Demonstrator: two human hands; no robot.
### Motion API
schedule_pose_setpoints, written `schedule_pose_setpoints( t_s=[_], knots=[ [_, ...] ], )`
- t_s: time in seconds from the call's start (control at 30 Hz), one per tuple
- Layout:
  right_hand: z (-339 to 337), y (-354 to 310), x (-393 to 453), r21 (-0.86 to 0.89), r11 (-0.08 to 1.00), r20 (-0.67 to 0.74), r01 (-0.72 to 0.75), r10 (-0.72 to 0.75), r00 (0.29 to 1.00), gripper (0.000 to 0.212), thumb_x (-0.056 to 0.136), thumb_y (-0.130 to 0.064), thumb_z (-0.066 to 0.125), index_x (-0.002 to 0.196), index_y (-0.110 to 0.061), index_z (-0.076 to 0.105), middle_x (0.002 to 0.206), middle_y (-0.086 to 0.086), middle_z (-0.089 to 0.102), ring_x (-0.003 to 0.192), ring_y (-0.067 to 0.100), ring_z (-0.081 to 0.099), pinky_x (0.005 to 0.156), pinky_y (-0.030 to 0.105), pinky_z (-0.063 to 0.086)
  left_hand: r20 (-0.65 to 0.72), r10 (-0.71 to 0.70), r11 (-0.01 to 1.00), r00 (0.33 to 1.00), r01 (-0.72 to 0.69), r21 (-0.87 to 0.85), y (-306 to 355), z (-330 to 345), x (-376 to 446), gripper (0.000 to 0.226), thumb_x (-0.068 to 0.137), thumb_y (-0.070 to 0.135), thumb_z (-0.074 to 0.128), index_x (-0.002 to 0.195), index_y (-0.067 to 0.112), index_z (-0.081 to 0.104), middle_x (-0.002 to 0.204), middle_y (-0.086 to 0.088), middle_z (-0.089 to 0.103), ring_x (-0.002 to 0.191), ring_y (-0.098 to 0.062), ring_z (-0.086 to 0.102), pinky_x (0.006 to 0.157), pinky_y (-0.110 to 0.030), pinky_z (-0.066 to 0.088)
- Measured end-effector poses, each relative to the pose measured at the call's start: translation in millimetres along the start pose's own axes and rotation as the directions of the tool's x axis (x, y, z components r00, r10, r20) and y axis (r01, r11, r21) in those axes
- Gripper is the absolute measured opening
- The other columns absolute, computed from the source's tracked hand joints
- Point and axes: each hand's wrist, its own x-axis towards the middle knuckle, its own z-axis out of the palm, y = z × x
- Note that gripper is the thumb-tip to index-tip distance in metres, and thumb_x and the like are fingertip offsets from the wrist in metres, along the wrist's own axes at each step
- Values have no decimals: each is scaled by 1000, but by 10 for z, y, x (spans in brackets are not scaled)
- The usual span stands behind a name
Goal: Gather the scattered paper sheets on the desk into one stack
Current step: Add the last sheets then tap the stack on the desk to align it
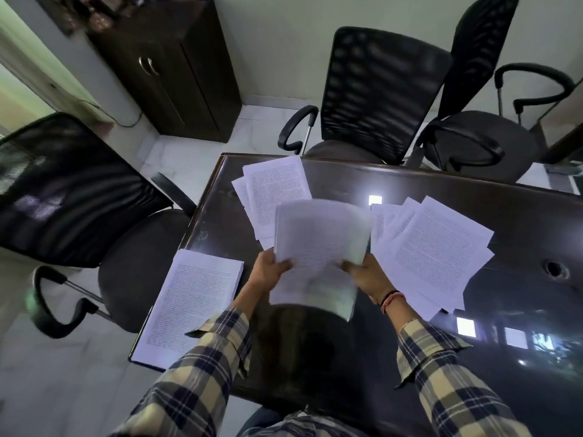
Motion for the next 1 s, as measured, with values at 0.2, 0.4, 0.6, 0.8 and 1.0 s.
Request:
schedule_pose_setpoints(
  t_s=[0.2, 0.4, 0.6, 0.8, 1.0],
  knots=[
    [981, -290, 53, 119, 993, -1, -26, 26, 1000, 13, 96, -12, 68, 107, -9, 74, 104, 6, 77, 96, 23, 75, 80, 33, 61, -190, -203, 963, 961, 160, -219, -291, -847, -62, 11, 93, 14, 70, 93, 3, 73, 87, -12, 76, 76, -28, 72, 73, -41, 60],
    [2187, -15, 57, -2, 965, 54, -262, 262, 964, 15, 85, -10, 62, 92, 0, 72, 101, 12, 77, 95, 29, 73, 84, 47, 60, -319, -307, 949, 897, 315, -28, -862, -1957, -212, 33, 87, -4, 60, 61, 13, 46, 63, -5, 40, 59, -16, 35, 55, -30, 27],
    [3109, 296, -37, -233, 884, 32, -406, 424, 905, 13, 88, -12, 67, 92, 0, 71, 96, 13, 77, 77, 24, 72, 63, 41, 62, -370, -381, 849, 847, 479, 223, -1400, -2703, -281, 16, 88, 4, 61, 72, 7, 63, 70, -4, 54, 57, -15, 47, 48, -24, 34],
    [3438, 273, -47, -305, 825, -79, -475, 475, 876, 17, 93, -4, 67, 75, -1, 65, 86, 10, 72, 68, 22, 72, 58, 38, 64, -344, -375, 845, 861, 470, 255, -1617, -2931, -196, 11, 87, 8, 63, 80, 3, 71, 83, -8, 68, 67, -20, 61, 58, -32, 49],
    [3526, 329, 18, -356, 738, -261, -573, 511, 819, 13, 87, -9, 72, 78, -2, 69, 80, 13, 74, 63, 27, 75, 56, 37, 64, -322, -282, 832, 904, 397, 387, -1631, -2988, -112, 10, 86, 6, 65, 83, 14, 68, 88, 0, 66, 78, -19, 64, 73, -40, 59]
  ],
)
